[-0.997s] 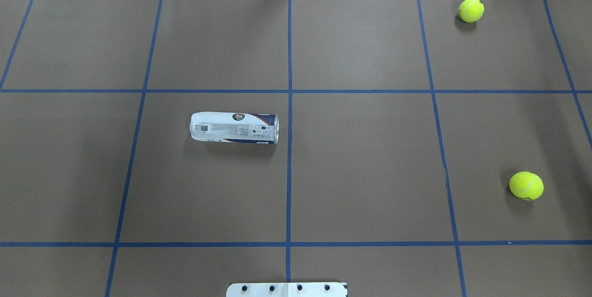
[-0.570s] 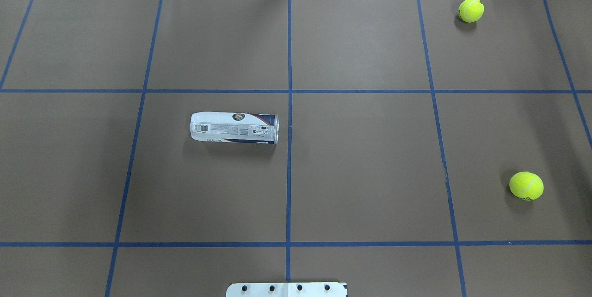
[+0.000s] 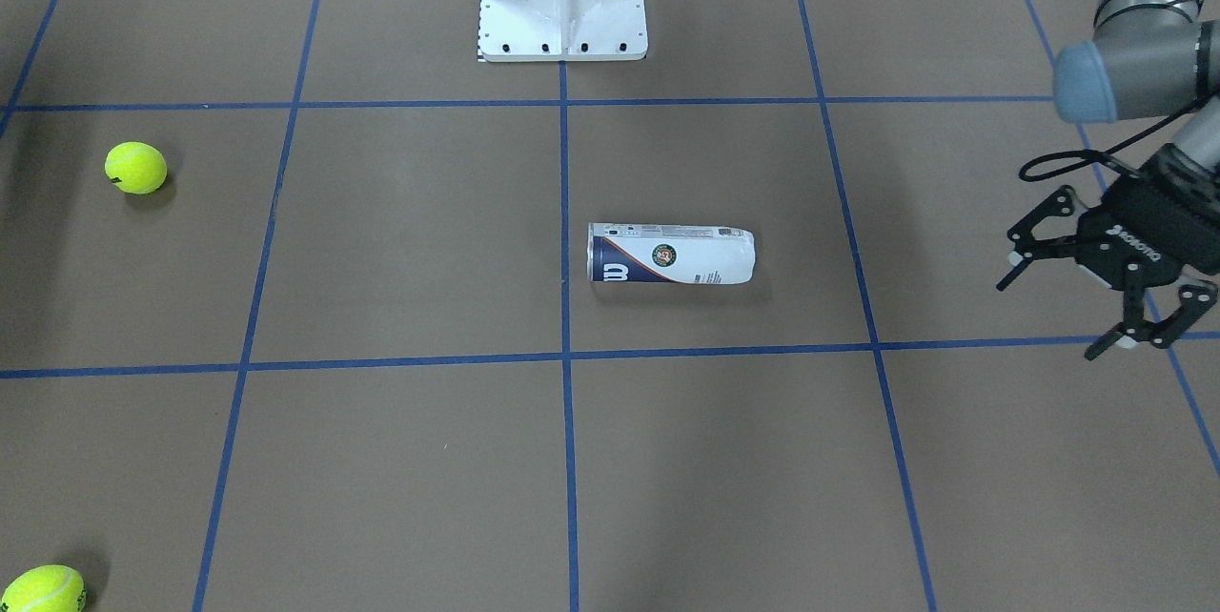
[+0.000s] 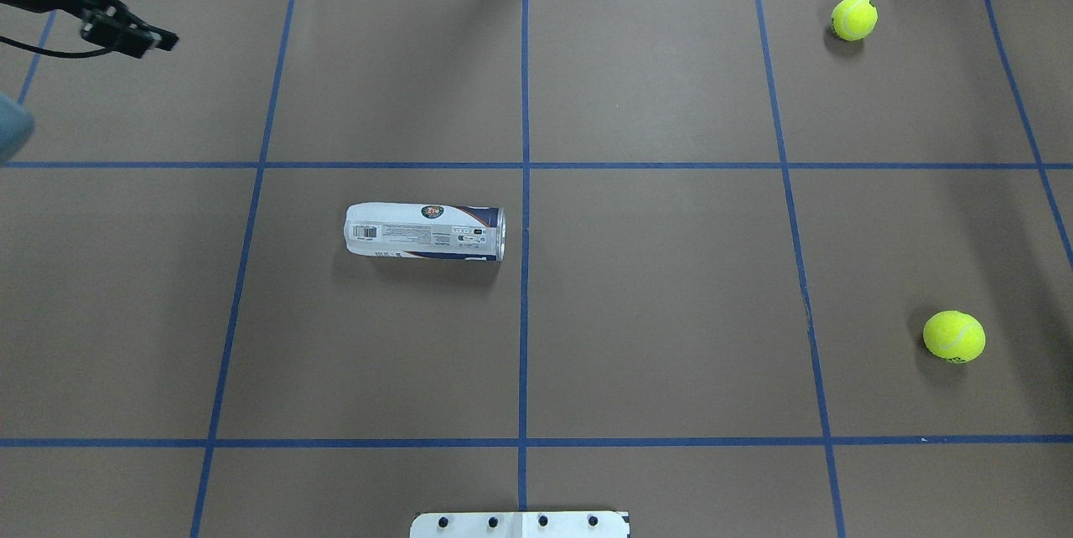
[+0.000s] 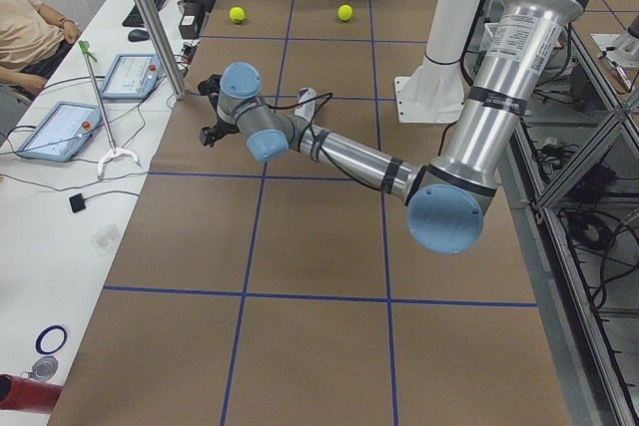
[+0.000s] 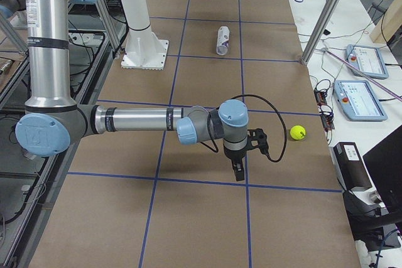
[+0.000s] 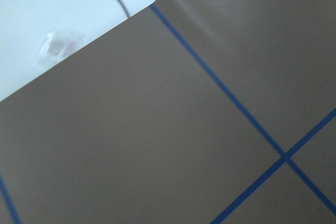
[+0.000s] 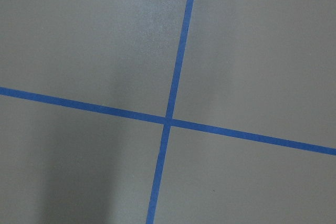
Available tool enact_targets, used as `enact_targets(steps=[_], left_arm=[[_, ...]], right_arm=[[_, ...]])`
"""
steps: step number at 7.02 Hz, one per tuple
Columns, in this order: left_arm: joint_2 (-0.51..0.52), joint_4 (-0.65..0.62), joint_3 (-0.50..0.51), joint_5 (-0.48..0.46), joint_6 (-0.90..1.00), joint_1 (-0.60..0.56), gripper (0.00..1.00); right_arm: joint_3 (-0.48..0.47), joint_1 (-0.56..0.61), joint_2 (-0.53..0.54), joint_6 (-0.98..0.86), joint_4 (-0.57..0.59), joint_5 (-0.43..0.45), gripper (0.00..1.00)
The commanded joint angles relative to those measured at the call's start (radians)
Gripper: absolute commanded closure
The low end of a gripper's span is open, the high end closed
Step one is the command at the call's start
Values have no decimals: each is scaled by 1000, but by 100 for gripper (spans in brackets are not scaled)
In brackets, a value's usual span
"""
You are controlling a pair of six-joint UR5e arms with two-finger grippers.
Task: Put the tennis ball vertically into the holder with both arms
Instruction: 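Move the left gripper over the clear cup lying on its side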
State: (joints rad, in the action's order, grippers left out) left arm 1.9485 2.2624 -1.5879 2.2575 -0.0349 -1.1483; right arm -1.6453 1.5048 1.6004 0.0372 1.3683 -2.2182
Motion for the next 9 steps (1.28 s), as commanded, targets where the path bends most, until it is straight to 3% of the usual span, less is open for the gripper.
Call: enact_targets(steps=[1,3,6,8,9], left_arm=[[84,11,-15,-109,-51,152,1],[139,-74,-20,-151,-45,309,1],[274,-408,-61,-179,198,419,1],[332,-486,-54,-309,381,484,1],[366,-544,-53,-382,385,530,1]], right_arm=[[-4,0,-1,1,0,0,0],[-4,0,1,0,0,0,0],[-7,0,4,0,0,0,0],[-5,0,7,1,0,0,0],[-4,0,9,1,0,0,0]])
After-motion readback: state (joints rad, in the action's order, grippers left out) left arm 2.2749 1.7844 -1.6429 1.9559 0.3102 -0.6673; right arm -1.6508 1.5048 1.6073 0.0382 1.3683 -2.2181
